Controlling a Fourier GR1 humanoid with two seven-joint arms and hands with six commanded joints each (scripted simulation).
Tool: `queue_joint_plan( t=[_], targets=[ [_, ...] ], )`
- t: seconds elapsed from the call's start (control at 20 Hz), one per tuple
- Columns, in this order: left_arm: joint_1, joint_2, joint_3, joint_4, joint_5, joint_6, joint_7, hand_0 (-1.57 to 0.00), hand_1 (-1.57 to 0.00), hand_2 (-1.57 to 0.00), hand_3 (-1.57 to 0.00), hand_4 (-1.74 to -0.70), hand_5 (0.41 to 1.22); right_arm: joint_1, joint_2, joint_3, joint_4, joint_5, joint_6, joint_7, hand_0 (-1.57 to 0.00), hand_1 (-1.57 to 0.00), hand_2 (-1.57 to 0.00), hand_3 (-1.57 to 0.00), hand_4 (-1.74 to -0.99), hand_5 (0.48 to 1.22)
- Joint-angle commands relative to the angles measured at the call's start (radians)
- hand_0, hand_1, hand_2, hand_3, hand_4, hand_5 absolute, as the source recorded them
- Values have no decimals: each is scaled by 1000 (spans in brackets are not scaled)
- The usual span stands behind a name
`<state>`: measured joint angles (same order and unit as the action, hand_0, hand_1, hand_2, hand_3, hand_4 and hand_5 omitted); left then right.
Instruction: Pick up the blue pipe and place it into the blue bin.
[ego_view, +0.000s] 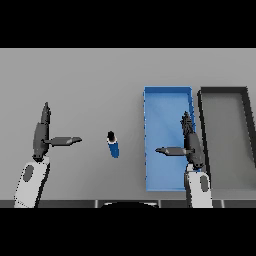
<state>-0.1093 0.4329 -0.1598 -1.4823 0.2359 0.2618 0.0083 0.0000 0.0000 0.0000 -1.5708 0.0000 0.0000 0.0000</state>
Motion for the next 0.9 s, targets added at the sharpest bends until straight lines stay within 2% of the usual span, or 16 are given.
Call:
queue_joint_plan(
  t=[0.0,0.25,0.3,0.35,0.45,0.65,0.75,0.85],
  targets=[
    [0,0,0,0,0,1,-4,1,1,1,1,-1006,586,0,0,0,0,0,-1,0,1,1,1,1,-1222,603],
    [-4,-5,-1,9,-4,3,-9,1,1,1,1,-1006,586,-7,-2,-1,-1,0,-2,4,1,1,1,1,-1222,603],
    [29,60,-33,-8,-14,-99,-71,1,1,1,1,-1006,586,18,-60,30,-29,54,26,-44,1,1,1,1,-1222,603],
    [55,107,-43,-13,-12,-168,-114,1,1,1,1,-1011,588,51,-91,49,-55,76,51,-91,1,1,1,1,-1227,603],
    [68,147,-62,-22,-26,-222,-141,1,1,1,1,-1010,588,89,-113,76,-98,105,66,-101,1,1,1,1,-1228,599],
    [77,171,-68,-32,-11,-270,-154,1,1,1,1,-1009,589,87,-128,85,-114,123,67,-42,1,1,1,1,-1226,593],
    [89,176,-79,-39,12,-323,-182,1,1,1,1,-1023,594,90,-127,88,-120,126,66,-47,1,1,1,1,-1218,589],
    [87,193,-110,-62,4,-367,-175,1,1,1,1,-1020,582,80,-140,84,-120,125,72,-44,1,1,1,1,-1215,587]
  ],
)
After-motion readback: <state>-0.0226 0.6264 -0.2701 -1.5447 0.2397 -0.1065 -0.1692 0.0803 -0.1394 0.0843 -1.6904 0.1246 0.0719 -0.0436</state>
